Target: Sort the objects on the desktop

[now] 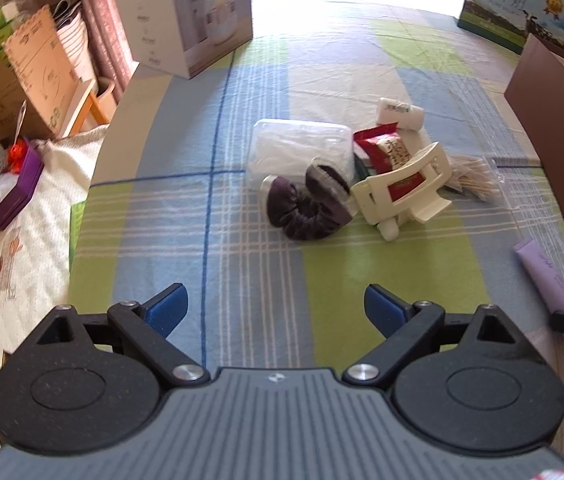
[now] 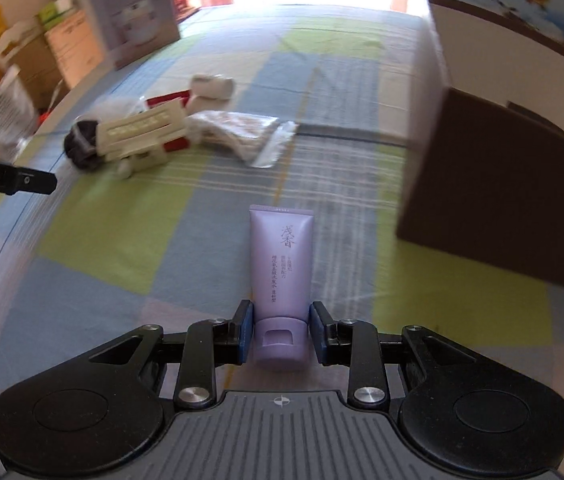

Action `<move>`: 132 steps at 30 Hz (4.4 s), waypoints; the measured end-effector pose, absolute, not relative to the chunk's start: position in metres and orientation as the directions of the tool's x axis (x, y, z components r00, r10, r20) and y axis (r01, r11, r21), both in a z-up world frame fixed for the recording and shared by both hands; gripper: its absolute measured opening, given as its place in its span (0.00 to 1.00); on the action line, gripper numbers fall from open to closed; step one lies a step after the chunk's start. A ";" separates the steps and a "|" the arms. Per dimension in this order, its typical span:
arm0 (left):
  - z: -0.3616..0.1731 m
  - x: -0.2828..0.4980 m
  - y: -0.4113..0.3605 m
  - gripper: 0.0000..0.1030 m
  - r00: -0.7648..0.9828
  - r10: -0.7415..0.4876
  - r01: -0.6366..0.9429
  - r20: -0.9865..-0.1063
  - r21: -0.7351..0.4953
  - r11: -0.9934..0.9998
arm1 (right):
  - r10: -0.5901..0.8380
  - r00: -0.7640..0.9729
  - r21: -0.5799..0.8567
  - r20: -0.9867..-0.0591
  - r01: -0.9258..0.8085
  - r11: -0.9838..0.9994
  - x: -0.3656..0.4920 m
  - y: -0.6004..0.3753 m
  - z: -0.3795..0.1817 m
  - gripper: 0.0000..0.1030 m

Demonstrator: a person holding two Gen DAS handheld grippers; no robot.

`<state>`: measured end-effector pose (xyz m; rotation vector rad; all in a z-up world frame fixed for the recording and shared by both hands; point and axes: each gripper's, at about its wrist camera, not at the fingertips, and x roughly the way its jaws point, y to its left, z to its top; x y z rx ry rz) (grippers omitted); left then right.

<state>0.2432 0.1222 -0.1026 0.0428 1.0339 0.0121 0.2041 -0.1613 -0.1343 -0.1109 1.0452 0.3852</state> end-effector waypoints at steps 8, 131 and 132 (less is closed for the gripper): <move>-0.102 0.277 0.119 0.85 0.561 -0.030 0.098 -0.827 0.031 0.995 | 0.181 0.470 0.071 -0.864 -0.243 0.967 0.205 -0.180 -0.136 0.27; -0.071 0.420 -0.273 0.36 0.515 -0.101 0.376 -0.851 0.119 0.919 | 0.156 0.589 -0.015 -0.793 -0.275 0.961 0.400 -0.445 -0.064 0.29; -0.071 0.422 -0.274 0.38 0.516 -0.099 0.378 -0.851 0.122 0.918 | 0.155 0.586 -0.015 -0.795 -0.275 0.961 0.401 -0.445 -0.065 0.29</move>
